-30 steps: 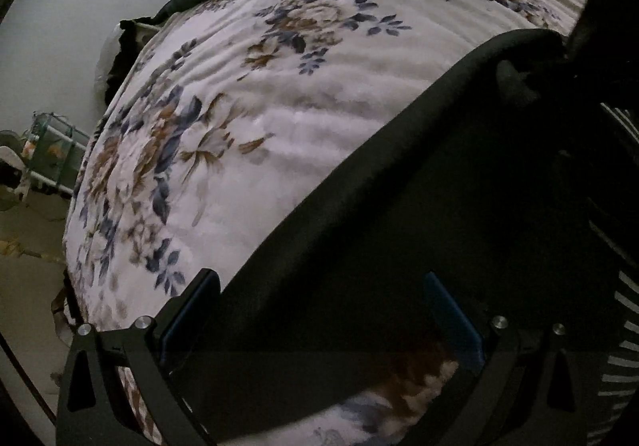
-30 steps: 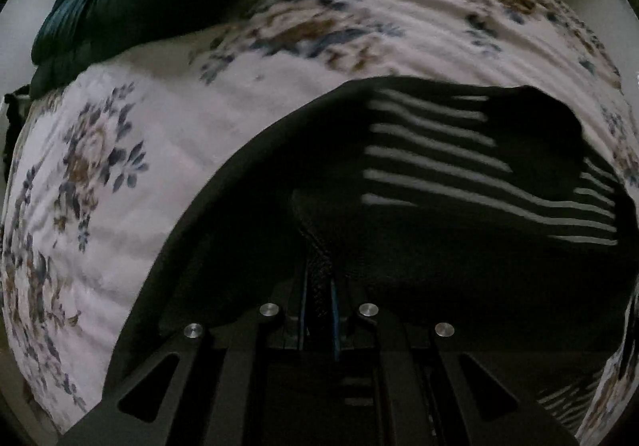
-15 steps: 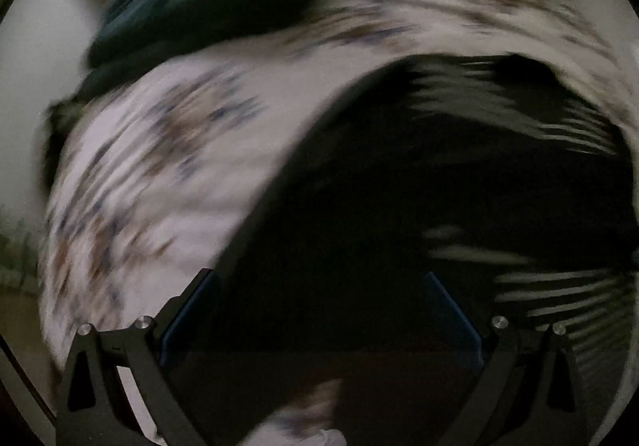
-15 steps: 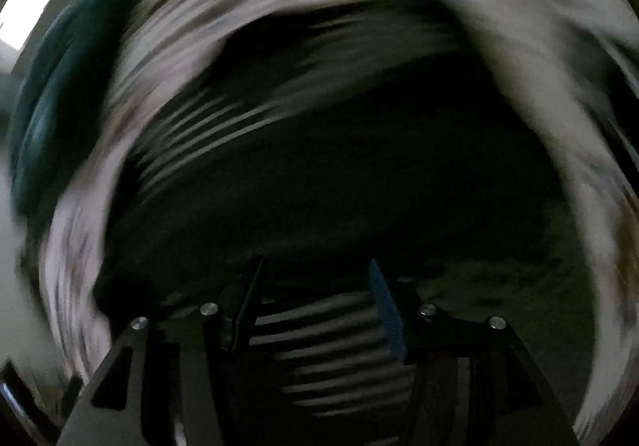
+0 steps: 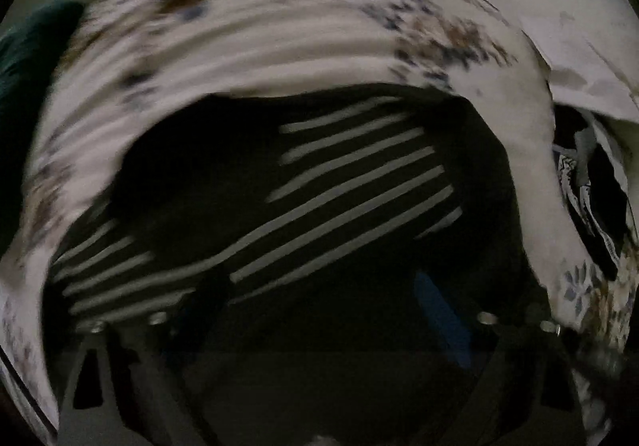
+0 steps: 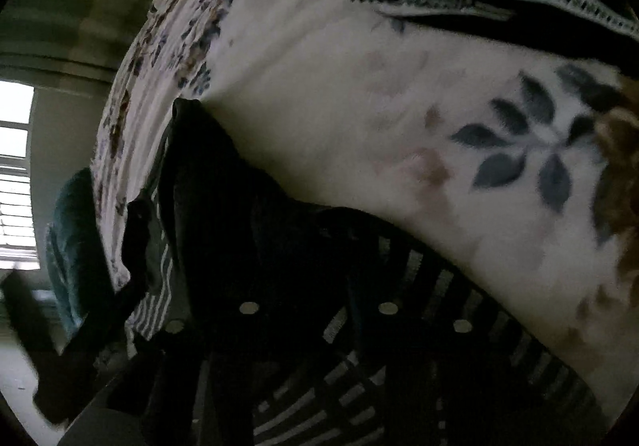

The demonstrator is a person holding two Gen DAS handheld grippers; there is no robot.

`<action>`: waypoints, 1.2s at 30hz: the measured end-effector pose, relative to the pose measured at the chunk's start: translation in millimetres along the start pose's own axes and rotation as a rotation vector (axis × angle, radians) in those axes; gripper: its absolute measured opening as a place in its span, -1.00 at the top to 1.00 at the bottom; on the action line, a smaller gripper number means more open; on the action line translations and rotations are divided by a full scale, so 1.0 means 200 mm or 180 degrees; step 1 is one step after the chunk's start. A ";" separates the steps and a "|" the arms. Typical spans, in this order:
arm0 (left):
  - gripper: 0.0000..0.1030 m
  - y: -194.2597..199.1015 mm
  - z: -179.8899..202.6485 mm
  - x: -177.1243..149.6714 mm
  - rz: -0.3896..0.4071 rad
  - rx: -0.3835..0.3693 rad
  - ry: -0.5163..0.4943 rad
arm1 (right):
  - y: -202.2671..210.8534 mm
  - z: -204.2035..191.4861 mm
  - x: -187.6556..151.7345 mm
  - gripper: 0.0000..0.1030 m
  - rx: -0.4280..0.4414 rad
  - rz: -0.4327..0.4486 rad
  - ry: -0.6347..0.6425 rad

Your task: Fold small clothes

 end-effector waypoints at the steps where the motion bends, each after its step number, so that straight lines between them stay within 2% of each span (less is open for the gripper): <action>1: -0.50 -0.03 0.03 0.03 -0.0047 -0.0014 -0.0059 | -0.03 -0.01 -0.01 0.55 0.0009 -0.0008 0.0004; 3: -0.18 -0.11 0.11 0.08 -0.0138 0.0025 -0.0304 | -0.05 -0.02 -0.03 0.61 0.0053 -0.0024 0.0009; 4: 0.19 -0.13 0.14 0.09 -0.0178 0.0067 -0.0385 | -0.07 -0.05 -0.02 0.66 0.0062 -0.0027 0.0004; 5: 0.70 -0.15 0.17 0.10 -0.0202 0.0055 -0.0499 | -0.08 -0.05 -0.02 0.76 0.0091 -0.0037 0.0002; 6: 0.94 -0.15 0.19 0.10 -0.0161 0.0000 -0.0527 | -0.08 -0.04 -0.02 0.84 0.0091 -0.0052 0.0009; 8: 1.00 -0.12 0.17 0.12 -0.0074 -0.0020 -0.0461 | -0.08 -0.06 -0.01 0.89 0.0078 -0.0039 0.0030; 10: 1.00 -0.09 0.10 0.14 0.0013 0.0071 -0.0293 | -0.06 -0.05 -0.01 0.91 0.0023 -0.0018 0.0061; 12: 1.00 -0.09 0.01 0.15 -0.0010 0.0009 -0.0089 | -0.04 -0.04 -0.02 0.92 -0.0040 0.0001 0.0063; 15: 1.00 -0.09 -0.05 0.14 -0.0067 -0.0021 0.0002 | -0.01 -0.02 -0.02 0.92 -0.0196 0.0007 0.0070; 18: 0.94 -0.03 -0.05 0.11 -0.0015 -0.0360 0.0080 | -0.01 -0.03 -0.02 0.92 -0.0311 -0.0006 0.0116; 19: 0.74 -0.02 -0.04 0.10 -0.0005 -0.0466 0.0067 | 0.00 -0.04 -0.02 0.92 -0.0334 -0.0014 0.0144; 20: 0.26 -0.01 -0.01 0.10 -0.0021 -0.0636 0.0024 | 0.00 -0.04 -0.02 0.92 -0.0329 -0.0027 0.0167; 21: -0.01 -0.01 0.00 0.09 -0.0023 -0.0787 -0.0006 | -0.01 -0.05 -0.01 0.92 -0.0302 -0.0109 0.0184; 22: -0.41 -0.01 0.04 0.10 0.0000 -0.0930 -0.0029 | -0.01 -0.05 -0.01 0.91 -0.0283 -0.0142 0.0160; 24: -0.43 0.01 0.08 0.09 0.0076 -0.1183 -0.0096 | -0.01 -0.04 0.01 0.86 -0.0159 -0.0195 0.0119; 27: -0.43 0.00 0.17 0.13 0.0110 -0.1226 -0.0220 | -0.01 -0.01 0.03 0.70 -0.0109 -0.0260 0.0073; 28: -0.40 0.00 0.19 0.14 0.0117 -0.1204 -0.0276 | -0.02 0.00 0.03 0.69 -0.0095 -0.0270 0.0061; 29: -0.08 -0.03 0.22 0.15 0.0087 -0.1124 -0.0351 | -0.02 0.01 0.04 0.69 -0.0089 -0.0284 0.0045; 31: 0.94 -0.09 0.28 0.21 0.0016 -0.1108 -0.0473 | -0.03 0.03 0.04 0.69 -0.0036 -0.0300 0.0008; 32: 0.95 -0.10 0.30 0.22 -0.0039 -0.1090 -0.0455 | -0.03 0.03 0.04 0.69 -0.0013 -0.0286 0.0001; 34: 0.95 -0.09 0.28 0.24 0.0033 -0.1086 -0.0362 | -0.03 0.03 0.04 0.73 -0.0011 -0.0255 0.0015; 35: 0.96 -0.08 0.26 0.26 0.0053 -0.1092 -0.0309 | -0.02 0.02 0.04 0.84 -0.0003 -0.0216 0.0020; 36: 0.96 -0.08 0.24 0.27 0.0086 -0.1079 -0.0279 | -0.02 0.02 0.04 0.85 -0.0001 -0.0172 0.0028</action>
Point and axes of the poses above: each gripper's, at about its wrist camera, not at the fingertips, and y roughly against the way its jaws point, z to its right, x to its top, the point moved 4 cm from there along -y, roughly the way its jaws point, and after that the axes turned 12 degrees about -z, right-handed, at the moved point
